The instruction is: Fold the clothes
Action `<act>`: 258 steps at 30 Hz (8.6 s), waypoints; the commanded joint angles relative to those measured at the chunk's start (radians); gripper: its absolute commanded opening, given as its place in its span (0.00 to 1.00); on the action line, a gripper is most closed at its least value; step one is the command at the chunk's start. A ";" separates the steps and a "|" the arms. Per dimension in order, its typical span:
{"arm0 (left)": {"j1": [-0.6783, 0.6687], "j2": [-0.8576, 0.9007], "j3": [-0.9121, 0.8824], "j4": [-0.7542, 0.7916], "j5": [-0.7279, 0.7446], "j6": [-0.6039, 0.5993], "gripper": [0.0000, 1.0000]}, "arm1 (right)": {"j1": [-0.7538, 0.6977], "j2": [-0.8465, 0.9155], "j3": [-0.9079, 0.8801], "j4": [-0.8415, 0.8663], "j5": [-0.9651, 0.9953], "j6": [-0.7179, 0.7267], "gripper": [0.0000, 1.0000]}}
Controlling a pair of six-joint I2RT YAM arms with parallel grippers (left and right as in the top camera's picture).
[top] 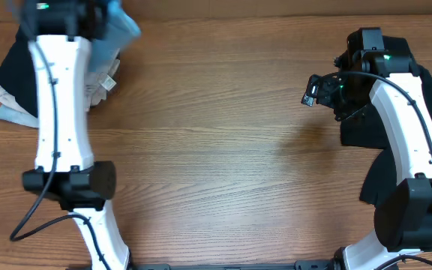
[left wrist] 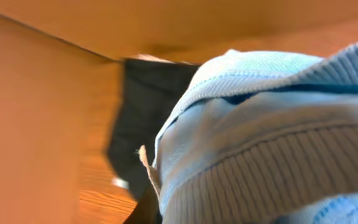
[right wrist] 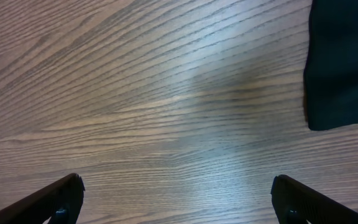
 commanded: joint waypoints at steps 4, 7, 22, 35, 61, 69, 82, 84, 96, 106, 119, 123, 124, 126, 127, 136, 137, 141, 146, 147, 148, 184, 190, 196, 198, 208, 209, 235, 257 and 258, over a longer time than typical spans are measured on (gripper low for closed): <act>0.198 -0.010 0.040 0.100 -0.068 0.138 0.04 | -0.002 -0.003 0.005 -0.001 0.010 -0.003 1.00; 0.293 -0.010 0.040 0.184 -0.052 0.134 0.04 | -0.002 -0.003 0.005 0.000 0.010 -0.003 1.00; 0.398 0.216 0.034 0.226 0.285 -0.048 0.04 | -0.002 -0.002 0.005 0.013 0.009 0.000 1.00; 0.188 0.436 0.040 -0.077 0.444 -0.077 0.71 | -0.002 -0.003 0.005 0.041 0.010 0.000 1.00; 0.160 0.134 0.282 -0.115 0.444 -0.092 1.00 | 0.009 -0.179 0.889 -0.444 0.078 -0.030 1.00; 0.160 0.134 0.279 -0.115 0.444 -0.092 1.00 | 0.010 -0.328 0.933 -0.440 0.036 -0.026 1.00; 0.160 0.134 0.278 -0.115 0.444 -0.092 1.00 | 0.010 -0.388 0.857 -0.342 0.212 -0.039 1.00; 0.160 0.134 0.278 -0.115 0.444 -0.092 1.00 | 0.010 -0.423 0.758 -0.232 0.235 -0.077 1.00; 0.160 0.134 0.278 -0.115 0.444 -0.092 1.00 | 0.010 -0.994 -0.508 0.826 0.194 -0.109 1.00; 0.160 0.134 0.278 -0.115 0.444 -0.092 1.00 | 0.010 -1.429 -1.312 1.349 0.158 -0.108 1.00; 0.160 0.134 0.278 -0.115 0.444 -0.092 1.00 | 0.014 -1.761 -1.596 1.200 0.114 -0.109 1.00; 0.160 0.134 0.278 -0.115 0.444 -0.092 1.00 | 0.014 -1.779 -1.596 1.169 0.121 -0.109 1.00; 0.160 0.134 0.278 -0.115 0.444 -0.092 1.00 | 0.014 -1.779 -1.596 1.169 0.121 -0.109 1.00; 0.160 0.134 0.278 -0.115 0.444 -0.092 1.00 | 0.014 -1.779 -1.596 1.169 0.121 -0.109 1.00; 0.160 0.134 0.278 -0.115 0.444 -0.092 1.00 | 0.014 -1.779 -1.596 1.169 0.121 -0.109 1.00; 0.160 0.134 0.278 -0.115 0.444 -0.092 1.00 | 0.014 -1.778 -1.596 1.169 0.121 -0.109 1.00; 0.160 0.134 0.278 -0.115 0.444 -0.092 1.00 | 0.014 -1.778 -1.596 1.169 0.121 -0.109 1.00; 0.160 0.134 0.278 -0.115 0.444 -0.092 1.00 | 0.014 -1.778 -1.596 1.169 0.121 -0.109 1.00; 0.160 0.134 0.278 -0.115 0.444 -0.092 1.00 | 0.014 -1.778 -1.596 1.169 0.121 -0.109 1.00; 0.160 0.134 0.278 -0.115 0.444 -0.092 1.00 | 0.014 -1.778 -1.596 1.169 0.121 -0.109 1.00; 0.160 0.134 0.278 -0.115 0.444 -0.092 1.00 | 0.014 -1.778 -1.596 1.169 0.121 -0.109 1.00; 0.161 -1.077 -1.434 0.789 0.453 -0.043 1.00 | 0.014 -1.778 -1.596 1.169 0.121 -0.109 1.00; 0.161 -1.390 -1.820 1.029 0.485 -0.056 1.00 | 0.014 -1.778 -1.596 1.169 0.121 -0.109 1.00; 0.160 -1.661 -2.134 1.250 0.485 -0.143 1.00 | 0.014 -1.778 -1.596 1.169 0.121 -0.109 1.00; 0.159 -1.747 -2.226 1.308 0.485 -0.183 1.00 | 0.014 -1.778 -1.596 1.169 0.121 -0.109 1.00; 0.136 -2.022 -2.503 1.423 0.474 -0.256 1.00 | 0.014 -1.778 -1.596 1.169 0.121 -0.109 1.00; 0.128 -2.042 -2.520 1.429 0.470 -0.255 1.00 | 0.014 -1.778 -1.596 1.169 0.121 -0.109 1.00; 0.082 -2.116 -2.600 1.262 0.429 -0.241 1.00 | 0.014 -1.778 -1.596 1.169 0.121 -0.109 1.00; 0.082 -2.115 -2.600 1.262 0.429 -0.241 1.00 | 0.014 -1.778 -1.596 1.169 0.121 -0.109 1.00; 0.082 -2.116 -2.600 1.262 0.429 -0.241 1.00 | 0.014 -1.778 -1.596 1.169 0.121 -0.109 1.00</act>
